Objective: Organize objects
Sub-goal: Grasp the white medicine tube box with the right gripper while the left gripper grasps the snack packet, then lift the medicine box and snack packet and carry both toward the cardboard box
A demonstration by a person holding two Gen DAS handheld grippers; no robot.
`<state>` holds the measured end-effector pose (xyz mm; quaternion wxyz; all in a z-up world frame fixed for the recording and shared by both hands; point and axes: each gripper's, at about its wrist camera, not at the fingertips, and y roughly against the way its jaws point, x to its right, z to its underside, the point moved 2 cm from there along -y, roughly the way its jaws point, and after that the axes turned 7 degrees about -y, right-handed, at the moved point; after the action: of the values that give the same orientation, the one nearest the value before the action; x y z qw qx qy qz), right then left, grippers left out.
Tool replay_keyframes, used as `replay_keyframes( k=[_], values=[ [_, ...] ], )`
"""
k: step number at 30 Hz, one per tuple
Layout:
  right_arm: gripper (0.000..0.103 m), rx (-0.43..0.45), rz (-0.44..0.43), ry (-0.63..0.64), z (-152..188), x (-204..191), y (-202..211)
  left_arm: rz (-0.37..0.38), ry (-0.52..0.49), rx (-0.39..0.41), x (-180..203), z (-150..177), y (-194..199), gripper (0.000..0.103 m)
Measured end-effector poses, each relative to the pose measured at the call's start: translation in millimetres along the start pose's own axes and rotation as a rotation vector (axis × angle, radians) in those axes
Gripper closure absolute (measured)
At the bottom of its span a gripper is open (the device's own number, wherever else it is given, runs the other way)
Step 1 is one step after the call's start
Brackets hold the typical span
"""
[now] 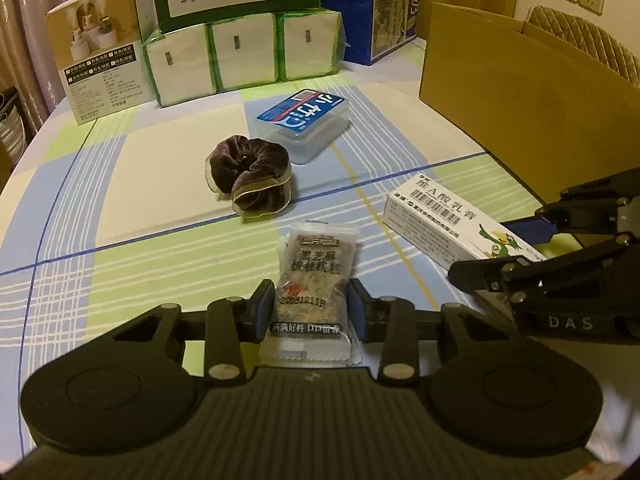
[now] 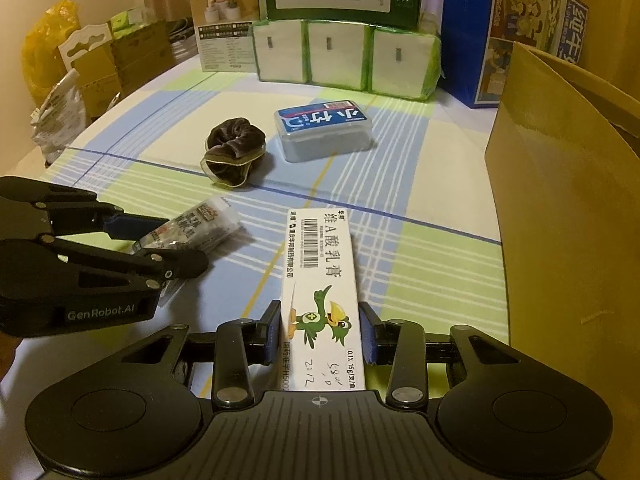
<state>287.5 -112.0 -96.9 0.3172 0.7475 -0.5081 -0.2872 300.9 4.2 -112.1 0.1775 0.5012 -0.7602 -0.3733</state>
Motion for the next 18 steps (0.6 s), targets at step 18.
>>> replay_keyframes(
  k=[18],
  values=[
    [0.068,0.017,0.042,-0.179,28.7,11.2,81.5,-0.016,0.119,0.0,15.8,-1.0,69.3,0.072]
  ],
)
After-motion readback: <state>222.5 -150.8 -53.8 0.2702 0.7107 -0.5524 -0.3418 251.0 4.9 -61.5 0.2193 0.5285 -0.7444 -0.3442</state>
